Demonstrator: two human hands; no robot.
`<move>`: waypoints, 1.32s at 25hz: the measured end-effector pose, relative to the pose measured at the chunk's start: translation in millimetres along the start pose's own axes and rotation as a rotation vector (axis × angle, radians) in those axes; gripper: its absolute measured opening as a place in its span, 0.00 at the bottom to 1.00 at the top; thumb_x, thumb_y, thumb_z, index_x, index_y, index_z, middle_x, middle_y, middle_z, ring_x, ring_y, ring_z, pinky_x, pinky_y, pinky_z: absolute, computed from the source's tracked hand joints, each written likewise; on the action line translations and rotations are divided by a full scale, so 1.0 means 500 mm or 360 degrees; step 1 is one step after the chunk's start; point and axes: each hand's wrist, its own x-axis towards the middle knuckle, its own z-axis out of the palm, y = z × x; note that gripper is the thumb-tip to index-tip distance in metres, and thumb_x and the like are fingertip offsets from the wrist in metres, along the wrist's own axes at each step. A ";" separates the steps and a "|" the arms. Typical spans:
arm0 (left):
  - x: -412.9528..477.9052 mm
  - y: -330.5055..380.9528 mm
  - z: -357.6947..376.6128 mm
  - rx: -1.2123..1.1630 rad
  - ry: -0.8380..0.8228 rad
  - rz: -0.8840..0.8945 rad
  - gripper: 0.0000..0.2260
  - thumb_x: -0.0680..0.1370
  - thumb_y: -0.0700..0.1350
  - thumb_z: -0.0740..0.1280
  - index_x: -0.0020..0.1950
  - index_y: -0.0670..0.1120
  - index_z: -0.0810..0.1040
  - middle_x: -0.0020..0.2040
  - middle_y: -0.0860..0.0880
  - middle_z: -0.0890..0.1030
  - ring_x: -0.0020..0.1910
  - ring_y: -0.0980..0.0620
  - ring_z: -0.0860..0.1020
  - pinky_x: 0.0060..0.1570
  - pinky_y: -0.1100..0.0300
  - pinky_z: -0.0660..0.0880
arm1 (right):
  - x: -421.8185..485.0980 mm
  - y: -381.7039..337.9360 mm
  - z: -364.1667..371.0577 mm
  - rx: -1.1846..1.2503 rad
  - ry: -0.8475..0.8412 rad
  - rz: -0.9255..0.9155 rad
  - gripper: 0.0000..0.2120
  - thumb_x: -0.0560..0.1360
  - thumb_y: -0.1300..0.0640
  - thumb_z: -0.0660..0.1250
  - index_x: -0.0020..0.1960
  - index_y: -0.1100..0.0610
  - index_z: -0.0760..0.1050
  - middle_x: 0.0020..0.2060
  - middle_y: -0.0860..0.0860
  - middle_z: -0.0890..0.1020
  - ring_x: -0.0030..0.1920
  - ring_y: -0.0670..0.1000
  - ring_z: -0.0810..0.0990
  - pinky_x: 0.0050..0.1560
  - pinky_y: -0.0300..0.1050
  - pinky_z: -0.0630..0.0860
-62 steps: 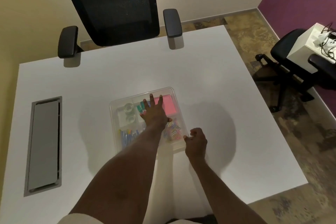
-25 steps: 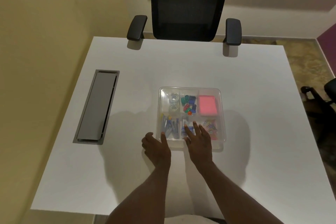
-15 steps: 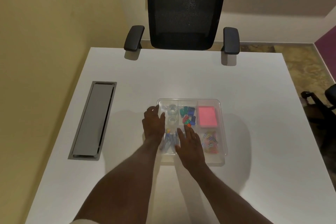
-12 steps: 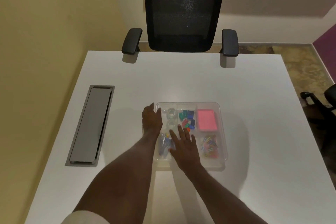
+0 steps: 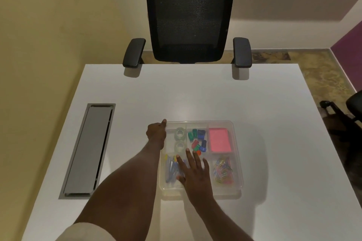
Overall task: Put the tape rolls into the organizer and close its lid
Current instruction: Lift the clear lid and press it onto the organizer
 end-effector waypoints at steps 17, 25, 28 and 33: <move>-0.124 -0.052 -0.038 0.0835 -0.0009 0.0651 0.25 0.86 0.48 0.64 0.81 0.40 0.66 0.80 0.39 0.69 0.80 0.40 0.67 0.79 0.46 0.67 | -0.011 0.039 -0.032 0.0246 -0.0100 -0.0056 0.31 0.77 0.45 0.69 0.77 0.54 0.69 0.77 0.57 0.68 0.78 0.60 0.66 0.77 0.60 0.64; -0.276 -0.196 0.013 0.1057 -0.0186 0.1217 0.26 0.88 0.55 0.59 0.85 0.51 0.61 0.87 0.50 0.60 0.87 0.48 0.57 0.86 0.45 0.55 | -0.090 0.126 -0.042 0.0276 0.0017 0.0276 0.29 0.79 0.45 0.68 0.76 0.56 0.69 0.75 0.58 0.72 0.75 0.61 0.70 0.76 0.60 0.66; -0.317 -0.251 0.033 0.1217 -0.0232 0.1252 0.26 0.88 0.56 0.55 0.87 0.54 0.58 0.88 0.51 0.52 0.88 0.47 0.48 0.87 0.43 0.46 | -0.129 0.142 -0.019 0.0205 -0.0046 0.0325 0.32 0.82 0.37 0.52 0.81 0.52 0.58 0.81 0.55 0.61 0.81 0.59 0.59 0.80 0.59 0.57; -0.372 -0.345 0.036 0.1326 -0.0155 0.1301 0.33 0.83 0.66 0.35 0.87 0.56 0.50 0.86 0.49 0.42 0.87 0.42 0.40 0.86 0.37 0.44 | -0.174 0.128 -0.006 0.0143 -0.0002 0.0289 0.37 0.82 0.37 0.34 0.77 0.53 0.68 0.78 0.58 0.67 0.78 0.62 0.64 0.81 0.57 0.46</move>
